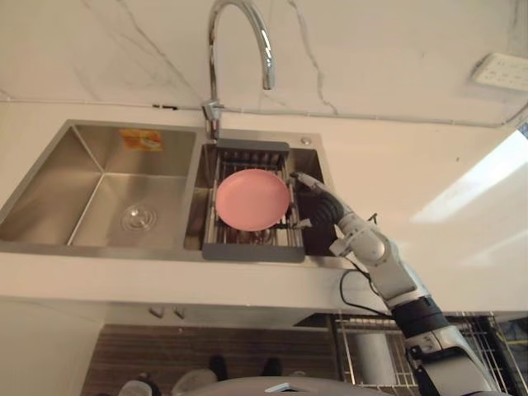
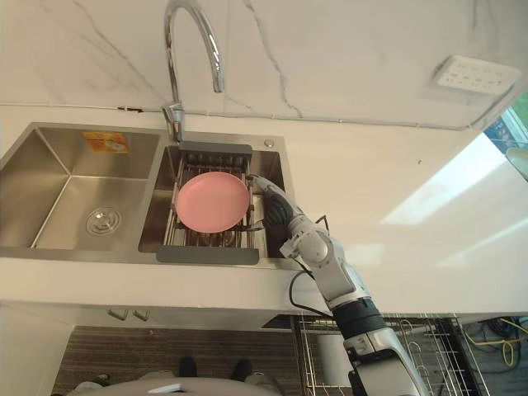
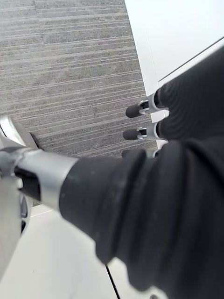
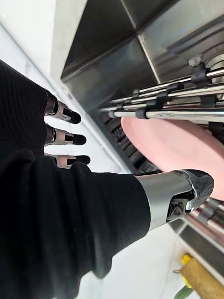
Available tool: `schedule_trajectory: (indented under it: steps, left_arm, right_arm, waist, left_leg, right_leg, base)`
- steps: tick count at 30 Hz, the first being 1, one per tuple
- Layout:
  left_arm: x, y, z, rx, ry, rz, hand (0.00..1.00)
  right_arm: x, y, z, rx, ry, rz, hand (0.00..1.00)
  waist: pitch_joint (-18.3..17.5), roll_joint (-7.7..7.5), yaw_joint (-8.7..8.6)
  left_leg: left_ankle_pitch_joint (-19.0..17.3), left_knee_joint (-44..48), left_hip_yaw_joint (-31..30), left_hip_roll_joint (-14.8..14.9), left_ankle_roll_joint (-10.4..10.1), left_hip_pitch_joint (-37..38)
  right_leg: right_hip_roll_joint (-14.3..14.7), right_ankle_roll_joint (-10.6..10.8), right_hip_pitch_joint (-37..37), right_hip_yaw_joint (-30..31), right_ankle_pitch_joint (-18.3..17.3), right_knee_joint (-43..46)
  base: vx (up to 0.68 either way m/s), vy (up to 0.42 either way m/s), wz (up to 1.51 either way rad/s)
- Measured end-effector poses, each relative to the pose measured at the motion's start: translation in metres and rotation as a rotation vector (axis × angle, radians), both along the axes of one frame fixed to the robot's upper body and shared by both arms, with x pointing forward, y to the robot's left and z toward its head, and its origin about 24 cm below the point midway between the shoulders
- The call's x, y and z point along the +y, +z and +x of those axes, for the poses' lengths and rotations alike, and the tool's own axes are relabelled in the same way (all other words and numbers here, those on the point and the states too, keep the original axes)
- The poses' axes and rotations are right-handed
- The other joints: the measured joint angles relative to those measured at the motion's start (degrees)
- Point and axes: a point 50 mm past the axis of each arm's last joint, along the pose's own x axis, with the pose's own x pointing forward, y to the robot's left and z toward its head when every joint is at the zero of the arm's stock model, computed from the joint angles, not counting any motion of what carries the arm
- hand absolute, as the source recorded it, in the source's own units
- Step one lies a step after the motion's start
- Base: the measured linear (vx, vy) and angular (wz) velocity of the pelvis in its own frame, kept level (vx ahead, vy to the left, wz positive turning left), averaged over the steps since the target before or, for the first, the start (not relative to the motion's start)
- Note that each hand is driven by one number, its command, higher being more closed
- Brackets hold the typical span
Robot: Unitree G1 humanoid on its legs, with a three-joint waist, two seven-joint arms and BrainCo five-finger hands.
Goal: Walk over to the sink, pick up the cup, carry it to the dishwasher, place the cup inside the dishwasher, then close the dishwasher door
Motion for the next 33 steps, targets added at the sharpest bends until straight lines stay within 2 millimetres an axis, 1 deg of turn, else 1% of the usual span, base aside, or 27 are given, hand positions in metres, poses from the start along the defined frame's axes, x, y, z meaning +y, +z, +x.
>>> schedule_trajectory:
  steps: [2, 5, 7, 9, 13, 17, 19, 23, 24, 26, 28, 30, 32, 33]
  left_arm:
    - [0.0, 0.0, 0.0, 0.003, -0.002, -0.01, 0.0]
    - [0.0, 0.001, 0.002, -0.002, -0.022, -0.01, 0.0]
    - [0.0, 0.002, 0.003, -0.008, -0.035, -0.012, 0.0]
    - [0.001, 0.002, 0.0, -0.004, -0.04, -0.012, 0.0]
    - [0.001, 0.002, 0.0, 0.001, -0.044, -0.025, 0.0]
    - [0.0, 0.0, -0.007, 0.037, 0.009, -0.063, 0.0]
    - [0.0, 0.0, -0.01, 0.043, 0.016, -0.065, 0.0]
    - [0.0, 0.0, -0.01, 0.039, 0.032, -0.068, 0.0]
    - [0.001, 0.0, -0.01, 0.039, 0.036, -0.068, 0.0]
    - [0.0, 0.0, -0.013, 0.043, 0.049, -0.071, 0.0]
    - [0.0, 0.0, -0.012, 0.042, 0.048, -0.071, 0.0]
    - [0.0, 0.0, -0.012, 0.044, 0.044, -0.074, 0.0]
    - [0.0, 0.0, -0.012, 0.045, 0.044, -0.077, 0.0]
    - [0.0, 0.0, -0.012, 0.047, 0.044, -0.079, 0.0]
  right_arm:
    - [0.006, -0.004, 0.004, 0.002, 0.011, -0.053, 0.0]
    - [0.009, -0.009, 0.008, 0.006, -0.001, -0.075, 0.0]
    - [0.008, -0.012, 0.011, -0.002, -0.021, -0.108, 0.0]
    - [0.013, -0.014, 0.013, -0.019, -0.01, -0.169, 0.0]
    - [0.019, -0.019, 0.014, -0.025, -0.019, -0.238, 0.0]
    - [0.028, -0.029, 0.014, 0.008, 0.031, -0.314, 0.0]
    - [0.034, -0.029, 0.014, 0.018, 0.069, -0.329, 0.0]
    - [0.035, -0.028, 0.018, 0.037, 0.096, -0.358, 0.0]
    - [0.036, -0.027, 0.019, 0.03, 0.1, -0.364, 0.0]
    - [0.044, -0.023, 0.02, -0.008, 0.147, -0.402, 0.0]
    - [0.047, -0.021, 0.019, -0.023, 0.175, -0.4, 0.0]
    - [0.049, -0.022, 0.018, -0.044, 0.205, -0.432, 0.0]
    - [0.05, -0.024, 0.02, -0.037, 0.218, -0.457, 0.0]
    - [0.051, -0.026, 0.021, -0.039, 0.232, -0.501, 0.0]
  waist:
    - [0.0, -0.01, 0.59]
    - [0.0, -0.02, 1.22]
    - [0.1, -0.16, 1.33]
    - [0.2, -0.3, 1.25]
    - [0.2, -0.42, 1.53]
    - [0.5, -0.76, 1.78]
    - [0.6, -1.01, 1.95]
    - [0.9, -1.45, 2.84]
    - [0.9, -1.54, 2.91]
    - [1.0, -1.73, 2.93]
    - [1.1, -1.76, 3.23]
    - [1.1, -1.77, 3.76]
    - [1.1, -1.77, 3.86]
    - [1.1, -1.8, 4.02]
  left_leg:
    - [0.3, -0.3, -0.1, 0.0, -0.1, 0.0]
    - [0.4, -0.3, -0.2, 0.0, -0.2, 0.1]
    - [0.4, -0.3, -0.3, 0.0, -0.2, 0.1]
    - [0.4, -0.3, -0.3, 0.0, -0.2, 0.1]
    - [0.4, -0.3, -0.4, 0.0, -0.2, 0.3]
    - [0.3, -0.3, -0.7, 0.0, -0.3, 0.9]
    - [0.3, -0.3, -0.8, 0.0, -0.4, 1.0]
    - [0.3, -0.3, -1.2, -0.1, -0.4, 1.1]
    - [0.3, -0.3, -1.2, -0.1, -0.4, 1.1]
    - [0.3, -0.3, -1.3, -0.1, -0.4, 1.1]
    - [0.3, -0.3, -1.3, -0.1, -0.4, 1.1]
    - [0.3, -0.3, -1.4, -0.1, -0.4, 1.1]
    - [0.3, -0.3, -1.6, -0.1, -0.4, 1.1]
    - [0.3, -0.3, -1.7, -0.1, -0.3, 1.1]
  right_leg:
    - [0.0, -0.1, 0.1, -0.1, 0.2, -0.2]
    - [0.0, -0.1, 0.1, -0.3, 0.2, -0.2]
    - [0.0, -0.1, 0.2, -0.4, 0.2, -0.2]
    - [0.0, -0.1, 0.3, -0.4, 0.2, -0.2]
    - [0.0, -0.2, 0.5, -0.7, 0.2, -0.4]
    - [0.1, -0.4, 1.3, -1.0, 0.3, -0.6]
    - [0.2, -0.4, 1.5, -1.1, 0.3, -0.8]
    - [0.2, -0.4, 1.9, -1.5, 0.4, -1.0]
    - [0.2, -0.4, 1.9, -1.5, 0.4, -1.1]
    - [0.2, -0.4, 1.9, -1.5, 0.4, -1.1]
    - [0.2, -0.4, 2.0, -1.6, 0.4, -1.1]
    - [0.2, -0.4, 2.0, -1.6, 0.3, -1.1]
    - [0.2, -0.4, 2.1, -1.7, 0.3, -1.1]
    - [0.2, -0.4, 2.2, -1.8, 0.3, -1.1]
  base:
    - [-0.02, 0.016, 0.05]
    - [0.0, 0.0, 0.0]
    - [0.01, 0.01, 0.02]
    - [0.0, 0.0, 0.0]
    - [0.02, 0.012, 0.01]
    - [0.01, 0.004, 0.01]
    - [0.01, 0.019, 0.04]
    - [0.01, 0.017, 0.04]
    - [0.0, 0.0, 0.0]
    - [0.0, 0.0, 0.0]
    - [0.0, 0.0, 0.0]
    - [0.0, 0.0, 0.0]
    - [0.0, 0.011, 0.02]
    - [0.01, 0.021, 0.03]
